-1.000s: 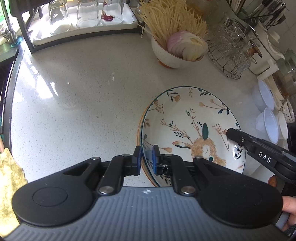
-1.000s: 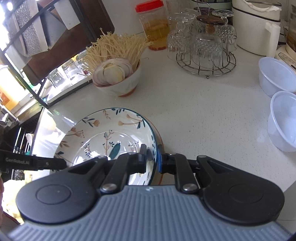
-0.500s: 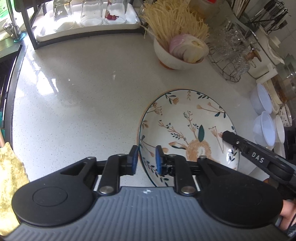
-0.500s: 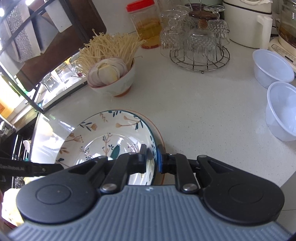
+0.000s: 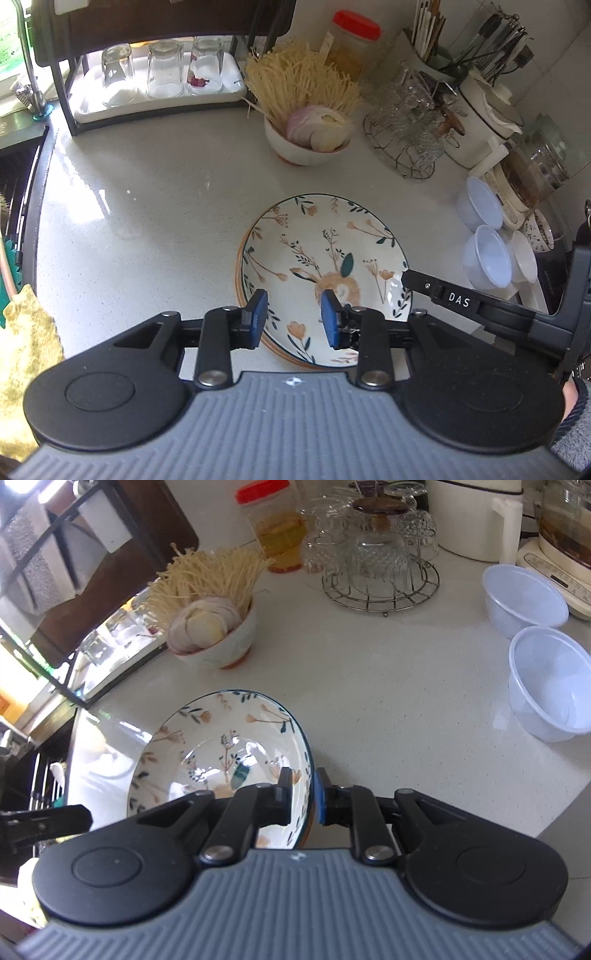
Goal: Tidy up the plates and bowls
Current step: 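Lower the deer plate onto the stacked plates with both tools, then open both tools and move them toward the white plastic bowls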
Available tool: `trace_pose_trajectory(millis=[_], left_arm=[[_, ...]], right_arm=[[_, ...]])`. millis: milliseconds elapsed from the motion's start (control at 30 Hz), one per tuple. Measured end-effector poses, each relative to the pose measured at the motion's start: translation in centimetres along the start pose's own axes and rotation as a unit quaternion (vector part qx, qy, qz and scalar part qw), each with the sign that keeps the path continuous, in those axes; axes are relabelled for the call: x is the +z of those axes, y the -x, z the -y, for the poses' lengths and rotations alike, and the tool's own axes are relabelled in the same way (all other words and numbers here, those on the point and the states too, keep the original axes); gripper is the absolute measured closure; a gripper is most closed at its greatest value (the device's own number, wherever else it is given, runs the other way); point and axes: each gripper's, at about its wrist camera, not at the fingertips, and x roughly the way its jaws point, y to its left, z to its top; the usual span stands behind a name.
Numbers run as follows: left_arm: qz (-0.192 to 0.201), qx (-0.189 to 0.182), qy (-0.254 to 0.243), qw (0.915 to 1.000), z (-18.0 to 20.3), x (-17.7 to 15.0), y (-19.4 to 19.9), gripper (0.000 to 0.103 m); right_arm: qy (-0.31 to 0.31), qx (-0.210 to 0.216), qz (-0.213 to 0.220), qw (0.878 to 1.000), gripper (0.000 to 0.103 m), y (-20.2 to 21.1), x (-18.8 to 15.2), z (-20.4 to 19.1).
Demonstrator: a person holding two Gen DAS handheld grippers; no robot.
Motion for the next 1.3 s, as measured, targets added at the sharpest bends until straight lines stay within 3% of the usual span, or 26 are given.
trace_pose_trajectory(millis=[300, 700, 967, 1300], left_arm=[[0.052, -0.008, -0.021, 0.9984, 3.3, -3.0, 5.1, 0.066], [0.109, -0.007, -0.054, 0.9926, 7.6, -4.7, 9.2, 0.066], [0.151, 0.006, -0.059, 0.9867, 9.6, -2.0, 10.4, 0.066], [0.164, -0.016, -0.062, 0.9843, 14.7, 2.2, 7.8, 0.066]], right_arm=[[0.011, 0.039, 0.058, 0.997, 0.087, 6.6, -0.7, 0.1], [0.048, 0.057, 0.143, 0.987, 0.087, 15.2, -0.2, 0.8], [0.044, 0.071, 0.169, 0.982, 0.087, 16.5, 1.2, 2.5], [0.058, 0.061, 0.186, 0.979, 0.087, 16.5, 5.9, 6.2]])
